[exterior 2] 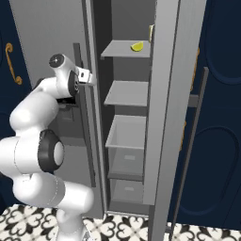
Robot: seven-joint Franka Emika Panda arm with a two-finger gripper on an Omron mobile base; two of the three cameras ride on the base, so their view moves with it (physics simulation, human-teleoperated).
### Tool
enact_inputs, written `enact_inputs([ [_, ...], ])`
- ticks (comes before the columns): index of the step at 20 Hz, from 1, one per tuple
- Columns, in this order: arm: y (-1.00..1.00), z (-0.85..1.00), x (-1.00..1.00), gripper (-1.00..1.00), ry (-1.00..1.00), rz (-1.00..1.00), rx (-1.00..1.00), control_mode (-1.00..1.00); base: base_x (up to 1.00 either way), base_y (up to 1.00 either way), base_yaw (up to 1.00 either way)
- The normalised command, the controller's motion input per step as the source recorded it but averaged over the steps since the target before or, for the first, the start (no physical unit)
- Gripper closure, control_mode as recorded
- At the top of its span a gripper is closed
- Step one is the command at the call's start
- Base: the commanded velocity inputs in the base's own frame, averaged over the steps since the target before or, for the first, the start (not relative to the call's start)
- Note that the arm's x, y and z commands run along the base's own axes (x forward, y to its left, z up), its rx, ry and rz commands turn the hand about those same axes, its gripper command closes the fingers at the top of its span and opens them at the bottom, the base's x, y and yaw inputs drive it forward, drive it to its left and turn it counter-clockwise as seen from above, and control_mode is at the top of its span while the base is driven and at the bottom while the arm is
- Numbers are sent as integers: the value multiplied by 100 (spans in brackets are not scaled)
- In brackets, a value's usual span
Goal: Grab a lemon wedge from the fridge and one ice cube from the ice bowl, and put them in the glass of lemonade.
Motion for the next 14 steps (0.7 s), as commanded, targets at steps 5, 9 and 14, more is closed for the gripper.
enact_inputs([
  [5,5,-7,44,100,0,0,0,-100,0,0,0],
  [9,25,-3,21,100,0,0,0,-100,0,0,0],
  [14,59,0,-9,100,1,5,0,-100,0,0,0],
])
